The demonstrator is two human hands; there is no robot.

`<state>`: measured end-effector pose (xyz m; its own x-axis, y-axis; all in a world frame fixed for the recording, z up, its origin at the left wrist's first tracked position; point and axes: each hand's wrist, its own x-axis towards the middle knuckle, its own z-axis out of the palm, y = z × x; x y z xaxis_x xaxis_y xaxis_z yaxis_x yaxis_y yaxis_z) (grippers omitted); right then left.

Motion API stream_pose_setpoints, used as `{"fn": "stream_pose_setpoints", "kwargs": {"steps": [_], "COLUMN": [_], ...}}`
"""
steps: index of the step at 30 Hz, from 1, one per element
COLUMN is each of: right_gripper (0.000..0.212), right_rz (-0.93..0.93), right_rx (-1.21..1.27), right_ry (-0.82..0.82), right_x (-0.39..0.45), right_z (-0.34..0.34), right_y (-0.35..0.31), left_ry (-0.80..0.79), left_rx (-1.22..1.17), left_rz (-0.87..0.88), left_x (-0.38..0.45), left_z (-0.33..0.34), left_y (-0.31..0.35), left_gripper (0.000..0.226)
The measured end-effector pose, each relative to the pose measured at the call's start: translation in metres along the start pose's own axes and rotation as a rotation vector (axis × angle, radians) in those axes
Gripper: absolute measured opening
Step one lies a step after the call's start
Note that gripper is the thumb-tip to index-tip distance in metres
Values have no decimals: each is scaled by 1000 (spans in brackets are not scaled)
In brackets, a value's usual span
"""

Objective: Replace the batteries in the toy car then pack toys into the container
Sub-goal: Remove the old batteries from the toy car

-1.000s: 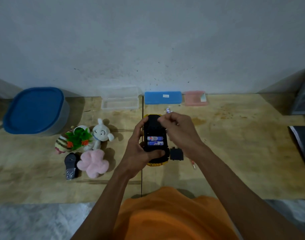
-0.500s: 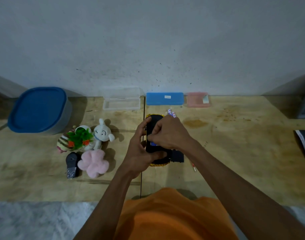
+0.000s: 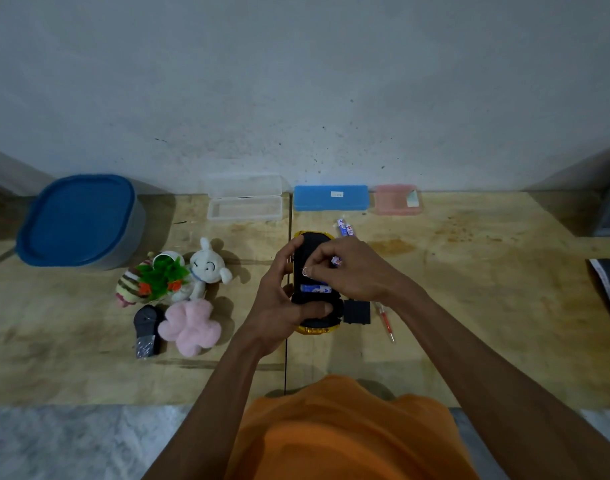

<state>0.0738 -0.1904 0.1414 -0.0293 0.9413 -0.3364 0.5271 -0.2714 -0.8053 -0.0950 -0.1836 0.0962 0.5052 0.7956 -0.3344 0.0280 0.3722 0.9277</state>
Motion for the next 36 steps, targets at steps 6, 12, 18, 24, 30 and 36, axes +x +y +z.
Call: {"fn": "stream_pose_setpoints", "kwargs": {"steps": [6, 12, 18, 24, 30, 36], "right_gripper": [14, 18, 21, 20, 27, 28], "right_rz": [59, 296, 295, 390, 495, 530], "right_rx": [279, 964, 456, 397, 576, 750], "right_ry": [97, 147, 136, -42, -89, -63], "right_x": [-4, -6, -22, -28, -25, -25], "right_z": [2, -6, -4, -2, -2, 3], "right_y": [-3, -5, -3, -8, -10, -4], "left_ry": [-9, 10, 60, 87, 91, 89], "left_rx": [-9, -22, 8, 73, 58, 22], "left_rz": [12, 33, 55, 112, 150, 126], "left_x": [0, -3, -3, -1, -1, -1], "left_z": [-2, -9, -15, -14, -11, -11], "left_y": [2, 2, 2, 3, 3, 0], "left_gripper": [110, 110, 110, 110, 110, 110]}}
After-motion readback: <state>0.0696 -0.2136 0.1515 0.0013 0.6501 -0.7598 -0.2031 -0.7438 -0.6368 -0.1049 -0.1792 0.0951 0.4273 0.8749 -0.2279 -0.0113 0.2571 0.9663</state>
